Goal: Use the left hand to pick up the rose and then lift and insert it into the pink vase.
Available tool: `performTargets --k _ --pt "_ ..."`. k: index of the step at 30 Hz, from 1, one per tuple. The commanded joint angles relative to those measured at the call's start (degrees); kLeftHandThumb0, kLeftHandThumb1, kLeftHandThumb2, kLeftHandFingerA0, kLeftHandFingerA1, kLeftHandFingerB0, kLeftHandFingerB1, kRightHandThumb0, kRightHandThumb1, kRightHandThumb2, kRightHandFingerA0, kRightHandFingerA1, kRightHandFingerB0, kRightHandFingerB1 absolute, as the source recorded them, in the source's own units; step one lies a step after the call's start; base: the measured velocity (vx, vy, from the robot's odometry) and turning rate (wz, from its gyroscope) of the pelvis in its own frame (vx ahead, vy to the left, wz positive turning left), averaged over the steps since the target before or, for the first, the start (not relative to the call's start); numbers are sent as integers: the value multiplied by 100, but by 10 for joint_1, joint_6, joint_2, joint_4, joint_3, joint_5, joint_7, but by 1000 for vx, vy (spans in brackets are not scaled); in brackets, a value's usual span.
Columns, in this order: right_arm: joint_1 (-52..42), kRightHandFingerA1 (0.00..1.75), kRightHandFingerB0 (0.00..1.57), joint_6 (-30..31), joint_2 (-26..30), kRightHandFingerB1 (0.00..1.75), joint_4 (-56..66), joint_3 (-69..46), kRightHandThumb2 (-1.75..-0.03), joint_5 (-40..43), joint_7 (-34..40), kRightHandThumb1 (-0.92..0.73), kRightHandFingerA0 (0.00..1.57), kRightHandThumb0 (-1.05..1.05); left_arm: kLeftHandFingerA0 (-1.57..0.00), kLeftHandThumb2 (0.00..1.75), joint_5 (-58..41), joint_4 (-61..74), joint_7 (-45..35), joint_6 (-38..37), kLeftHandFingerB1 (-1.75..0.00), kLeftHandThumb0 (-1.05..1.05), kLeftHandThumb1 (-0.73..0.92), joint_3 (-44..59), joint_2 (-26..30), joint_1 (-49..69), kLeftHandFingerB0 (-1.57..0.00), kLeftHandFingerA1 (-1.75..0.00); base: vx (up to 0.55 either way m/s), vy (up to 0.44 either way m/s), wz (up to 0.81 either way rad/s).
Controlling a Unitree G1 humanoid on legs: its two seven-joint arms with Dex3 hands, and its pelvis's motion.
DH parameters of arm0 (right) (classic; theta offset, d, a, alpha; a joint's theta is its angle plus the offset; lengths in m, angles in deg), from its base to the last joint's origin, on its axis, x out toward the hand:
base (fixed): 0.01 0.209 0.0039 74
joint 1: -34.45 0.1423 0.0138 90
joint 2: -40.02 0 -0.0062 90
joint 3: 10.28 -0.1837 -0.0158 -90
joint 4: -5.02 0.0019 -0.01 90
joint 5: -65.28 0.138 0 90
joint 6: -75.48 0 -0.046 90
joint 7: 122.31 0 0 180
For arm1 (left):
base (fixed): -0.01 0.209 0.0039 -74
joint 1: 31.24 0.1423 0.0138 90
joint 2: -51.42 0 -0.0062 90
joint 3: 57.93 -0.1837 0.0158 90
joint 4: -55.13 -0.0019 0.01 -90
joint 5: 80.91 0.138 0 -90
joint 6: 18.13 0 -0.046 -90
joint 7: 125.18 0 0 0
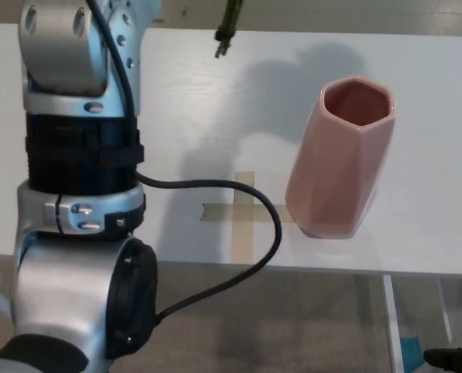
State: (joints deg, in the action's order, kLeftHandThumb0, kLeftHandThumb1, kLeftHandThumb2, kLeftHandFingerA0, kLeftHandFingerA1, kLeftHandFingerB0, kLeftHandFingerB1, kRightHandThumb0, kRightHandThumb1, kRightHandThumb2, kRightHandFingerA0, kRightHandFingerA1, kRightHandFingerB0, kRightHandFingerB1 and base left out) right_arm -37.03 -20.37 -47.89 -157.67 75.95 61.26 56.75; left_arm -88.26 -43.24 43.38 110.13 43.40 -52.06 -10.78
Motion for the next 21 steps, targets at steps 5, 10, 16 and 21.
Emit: performTargets --k 5,10,16,21 --pt "-16 47 54 8 3 43 -5 -4 -57 -1 -1 -58 61 -29 -102 67 -41 26 21 40 -88 -19 82 -8 -19 -20 -81 -139 0 0 0" --pt "-16 47 54 9 3 43 -4 -4 -57 -1 -1 -58 61 -29 -102 67 -46 29 26 44 -88 -19 82 -8 -20 -21 -81 -139 0 0 0" --pt "-16 47 54 9 3 43 -4 -4 -57 -1 -1 -58 61 -29 -102 67 -51 29 30 46 -88 -19 82 -10 -18 -21 -81 -139 0 0 0" --pt "-16 47 54 9 3 43 -4 -4 -57 -1 -1 -58 61 -29 -102 67 -54 29 32 46 -88 -19 82 -12 -17 -21 -81 -139 0 0 0"
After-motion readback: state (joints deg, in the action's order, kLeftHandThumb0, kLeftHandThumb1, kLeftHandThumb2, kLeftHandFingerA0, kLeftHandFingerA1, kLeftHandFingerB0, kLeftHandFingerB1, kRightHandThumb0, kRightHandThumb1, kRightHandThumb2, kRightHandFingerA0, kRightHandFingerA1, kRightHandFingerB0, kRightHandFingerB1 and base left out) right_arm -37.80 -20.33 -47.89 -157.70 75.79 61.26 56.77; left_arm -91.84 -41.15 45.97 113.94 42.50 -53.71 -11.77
